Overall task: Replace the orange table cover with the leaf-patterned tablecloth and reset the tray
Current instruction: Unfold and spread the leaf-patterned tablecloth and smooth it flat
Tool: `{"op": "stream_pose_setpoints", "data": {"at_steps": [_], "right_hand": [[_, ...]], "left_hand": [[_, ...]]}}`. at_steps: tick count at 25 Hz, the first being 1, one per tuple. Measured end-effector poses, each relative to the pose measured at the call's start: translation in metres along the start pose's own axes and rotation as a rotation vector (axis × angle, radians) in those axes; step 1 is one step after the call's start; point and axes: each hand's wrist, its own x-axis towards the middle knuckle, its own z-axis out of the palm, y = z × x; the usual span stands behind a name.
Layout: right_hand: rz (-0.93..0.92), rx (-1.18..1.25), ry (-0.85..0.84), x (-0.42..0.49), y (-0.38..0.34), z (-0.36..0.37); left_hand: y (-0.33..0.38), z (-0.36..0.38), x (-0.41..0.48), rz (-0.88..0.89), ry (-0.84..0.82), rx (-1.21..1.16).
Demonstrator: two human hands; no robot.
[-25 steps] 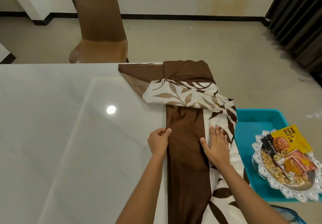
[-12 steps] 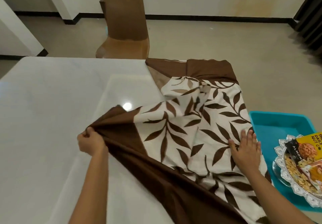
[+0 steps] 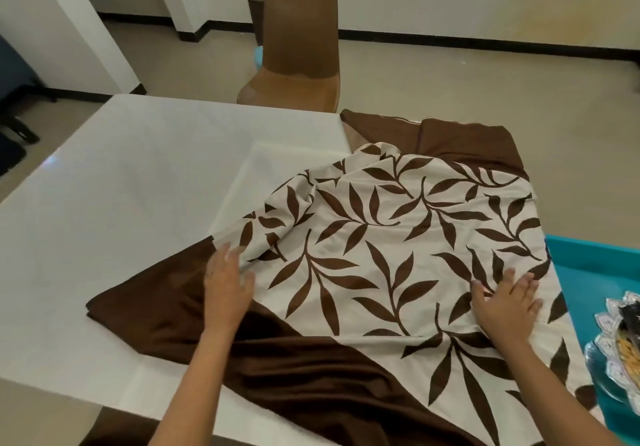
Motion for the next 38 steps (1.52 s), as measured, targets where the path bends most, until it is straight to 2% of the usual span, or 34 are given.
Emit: {"op": "stream_pose_setpoints", "data": {"at_steps": [1, 3, 5, 10, 13, 16, 18, 19, 21, 23, 27, 31, 35, 38], "right_hand": [[-0.059, 0.007, 0.016, -0.01, -0.009, 0.002], [-0.247, 0.023, 0.012, -0.032, -0.035, 0.008], [-0.409, -0.015, -0.064, -0.048, -0.062, 0.021], [-0.491, -0.088, -0.073, -0.07, -0.085, 0.041], [-0.584, -0.085, -0.079, -0.073, -0.083, 0.043], [-0.593, -0.076, -0.081, -0.073, -0.083, 0.044], [-0.605, -0.099, -0.085, -0.073, -0.083, 0.044], [-0.614, -0.111, -0.089, -0.074, -0.083, 0.043], [-0.629, -0.118, -0.087, -0.074, -0.083, 0.044], [-0.643, -0.117, -0.086, -0.074, -0.083, 0.044], [-0.647, -0.118, -0.076, -0.075, -0.084, 0.045], [-0.646, -0.112, -0.072, -0.075, -0.084, 0.045], [-0.666, -0.1, -0.071, -0.073, -0.083, 0.046], [-0.701, -0.103, -0.078, -0.074, -0.083, 0.046]], "left_hand": [[0.014, 0.006, 0.01, 0.063, -0.177, 0.063], [0.025, 0.022, 0.024, 0.057, -0.479, 0.232], [0.017, 0.032, 0.027, -0.018, -0.616, 0.317], [-0.027, 0.006, 0.013, -0.292, -0.474, 0.256], [-0.047, -0.017, 0.01, -0.383, -0.444, 0.323], [-0.039, -0.033, 0.021, -0.463, -0.241, 0.378], [-0.03, -0.03, 0.041, -0.388, -0.059, 0.377], [-0.029, -0.023, 0.05, -0.291, -0.004, 0.294], [-0.026, -0.002, 0.071, -0.096, -0.061, 0.09], [-0.017, 0.017, 0.088, -0.034, -0.238, -0.007], [-0.005, 0.025, 0.101, -0.091, -0.339, 0.051], [-0.035, 0.013, 0.108, -0.111, -0.405, 0.255], [-0.073, -0.011, 0.123, -0.283, -0.341, 0.238], [-0.098, -0.019, 0.119, -0.318, -0.333, 0.253]]}}
